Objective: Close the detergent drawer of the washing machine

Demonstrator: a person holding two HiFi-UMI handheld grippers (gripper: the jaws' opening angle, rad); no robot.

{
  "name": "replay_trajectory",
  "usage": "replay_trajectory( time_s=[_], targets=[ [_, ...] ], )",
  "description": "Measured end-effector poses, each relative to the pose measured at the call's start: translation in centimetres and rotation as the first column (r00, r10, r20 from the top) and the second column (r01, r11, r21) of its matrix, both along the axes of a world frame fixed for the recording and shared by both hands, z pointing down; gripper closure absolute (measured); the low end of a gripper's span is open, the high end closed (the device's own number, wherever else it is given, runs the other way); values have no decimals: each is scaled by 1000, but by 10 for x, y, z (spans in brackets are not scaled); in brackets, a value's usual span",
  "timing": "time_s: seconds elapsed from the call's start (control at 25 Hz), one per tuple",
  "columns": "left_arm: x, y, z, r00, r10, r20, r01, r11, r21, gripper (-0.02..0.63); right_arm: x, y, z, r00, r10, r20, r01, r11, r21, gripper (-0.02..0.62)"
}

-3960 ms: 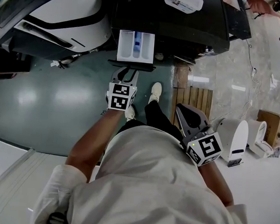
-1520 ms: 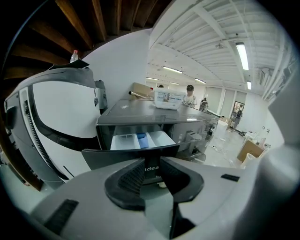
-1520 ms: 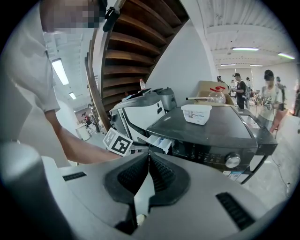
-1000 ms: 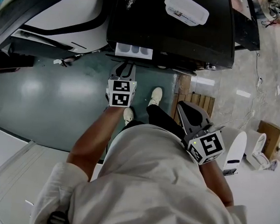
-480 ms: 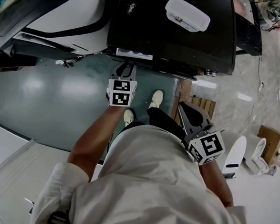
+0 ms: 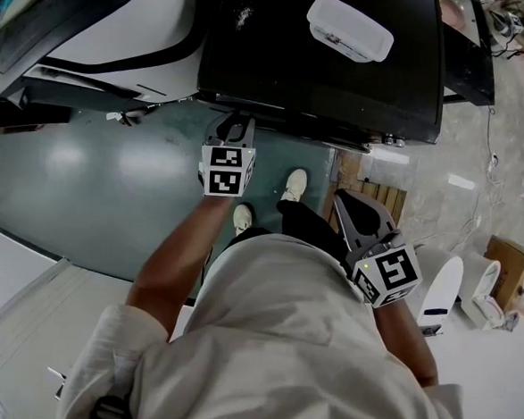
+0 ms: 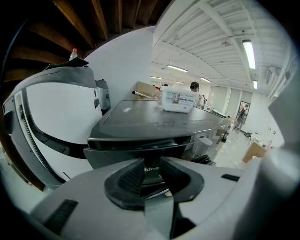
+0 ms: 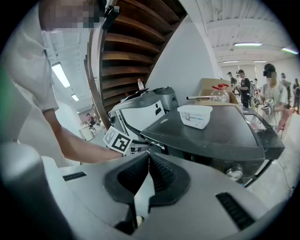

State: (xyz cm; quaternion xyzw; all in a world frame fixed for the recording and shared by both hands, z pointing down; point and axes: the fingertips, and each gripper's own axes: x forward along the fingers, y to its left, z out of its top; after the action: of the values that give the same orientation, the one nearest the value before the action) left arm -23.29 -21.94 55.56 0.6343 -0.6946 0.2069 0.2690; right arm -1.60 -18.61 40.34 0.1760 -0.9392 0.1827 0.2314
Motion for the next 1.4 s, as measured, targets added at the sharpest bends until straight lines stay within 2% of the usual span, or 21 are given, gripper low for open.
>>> replay_trajectory(
  time_s=[0.52, 1.4],
  targets=[
    [-5, -13, -1, 1000, -28, 1, 28, 1000, 3, 499, 7, -15, 3, 1000, -13, -13, 13, 1000, -3, 588],
    [-8, -20, 0, 998, -67, -7, 67, 998, 11, 494, -3, -37, 10, 999, -49, -21, 49, 999, -22, 588]
  ],
)
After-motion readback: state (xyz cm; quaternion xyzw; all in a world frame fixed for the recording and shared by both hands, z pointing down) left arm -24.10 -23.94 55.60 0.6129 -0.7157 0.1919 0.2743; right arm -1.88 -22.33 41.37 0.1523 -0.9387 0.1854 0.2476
